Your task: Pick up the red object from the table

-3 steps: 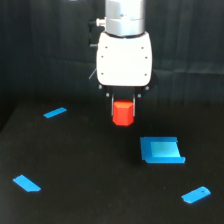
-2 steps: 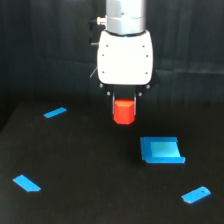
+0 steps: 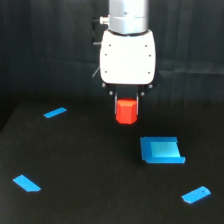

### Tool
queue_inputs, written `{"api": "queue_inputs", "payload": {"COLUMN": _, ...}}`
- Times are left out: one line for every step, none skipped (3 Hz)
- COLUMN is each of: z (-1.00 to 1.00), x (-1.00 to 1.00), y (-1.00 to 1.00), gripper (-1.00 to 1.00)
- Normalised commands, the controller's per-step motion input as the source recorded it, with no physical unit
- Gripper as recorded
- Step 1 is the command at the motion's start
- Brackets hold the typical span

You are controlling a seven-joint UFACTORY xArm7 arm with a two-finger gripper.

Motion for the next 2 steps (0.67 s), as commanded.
{"api": "queue_inputs", "payload": {"z": 0.06, "x": 0.01, "y": -0.02, "gripper": -0.93}}
{"api": "queue_inputs", "payload": {"z": 0.11, "x": 0.07, "y": 0.02, "gripper": -1.0}}
